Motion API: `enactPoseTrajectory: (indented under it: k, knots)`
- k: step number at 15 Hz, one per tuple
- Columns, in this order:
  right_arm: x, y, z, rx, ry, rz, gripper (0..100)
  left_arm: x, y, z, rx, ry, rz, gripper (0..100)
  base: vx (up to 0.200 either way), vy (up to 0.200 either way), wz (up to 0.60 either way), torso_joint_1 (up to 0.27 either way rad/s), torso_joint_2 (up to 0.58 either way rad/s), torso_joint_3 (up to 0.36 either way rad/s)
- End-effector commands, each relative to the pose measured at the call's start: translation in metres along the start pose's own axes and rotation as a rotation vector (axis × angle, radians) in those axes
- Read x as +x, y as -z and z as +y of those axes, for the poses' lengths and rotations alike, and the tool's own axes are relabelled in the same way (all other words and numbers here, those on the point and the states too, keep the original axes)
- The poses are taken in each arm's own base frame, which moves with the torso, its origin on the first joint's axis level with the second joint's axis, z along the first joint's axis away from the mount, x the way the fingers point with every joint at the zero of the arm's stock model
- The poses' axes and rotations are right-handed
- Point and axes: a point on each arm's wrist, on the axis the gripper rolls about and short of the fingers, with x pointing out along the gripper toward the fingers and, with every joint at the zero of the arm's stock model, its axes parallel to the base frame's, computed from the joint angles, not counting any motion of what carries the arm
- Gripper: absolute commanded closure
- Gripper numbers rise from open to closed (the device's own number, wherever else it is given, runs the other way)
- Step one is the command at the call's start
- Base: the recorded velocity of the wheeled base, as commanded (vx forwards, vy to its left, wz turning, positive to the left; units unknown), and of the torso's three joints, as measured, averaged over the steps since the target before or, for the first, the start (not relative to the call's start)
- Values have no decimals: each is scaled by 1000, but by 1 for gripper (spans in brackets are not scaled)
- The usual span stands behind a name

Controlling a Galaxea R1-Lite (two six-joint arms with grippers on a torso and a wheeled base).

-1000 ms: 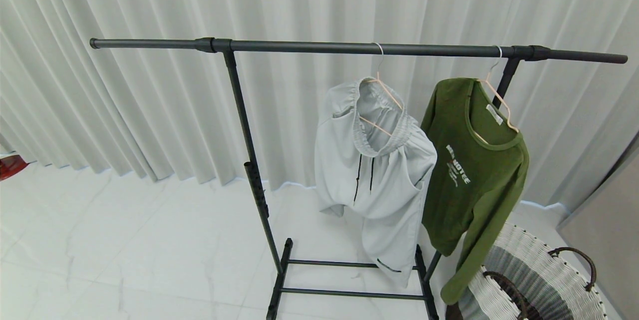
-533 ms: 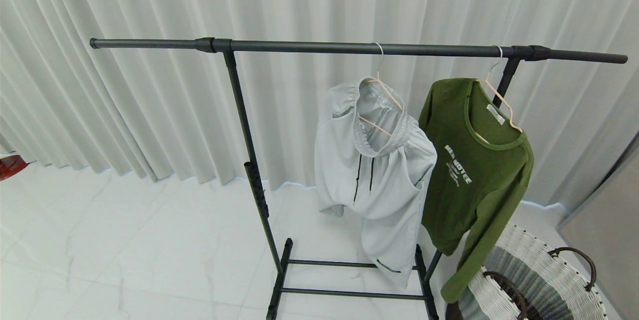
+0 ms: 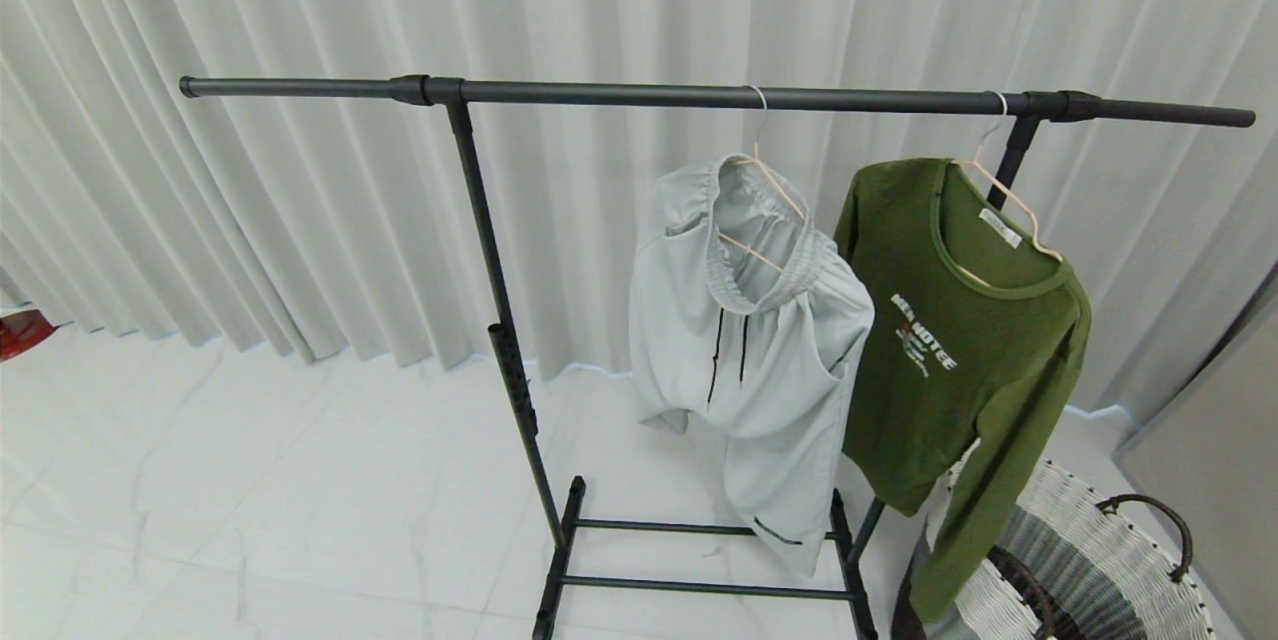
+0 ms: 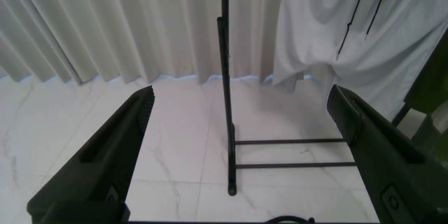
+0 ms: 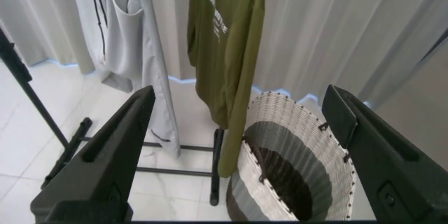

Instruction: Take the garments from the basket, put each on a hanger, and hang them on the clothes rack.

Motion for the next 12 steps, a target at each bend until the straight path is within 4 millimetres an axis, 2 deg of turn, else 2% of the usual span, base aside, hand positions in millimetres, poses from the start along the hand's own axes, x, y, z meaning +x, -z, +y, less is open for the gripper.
enactPoseTrajectory:
  k: [1, 12]
  knots:
    - [0, 0, 0, 0, -16, -1, 0, 0, 0, 0, 0, 0, 0, 0, 0, 0, 0, 0, 0, 0]
    - [0, 0, 1, 13, -36, -3, 0, 0, 0, 0, 0, -2, 0, 0, 0, 0, 0, 0, 0, 0]
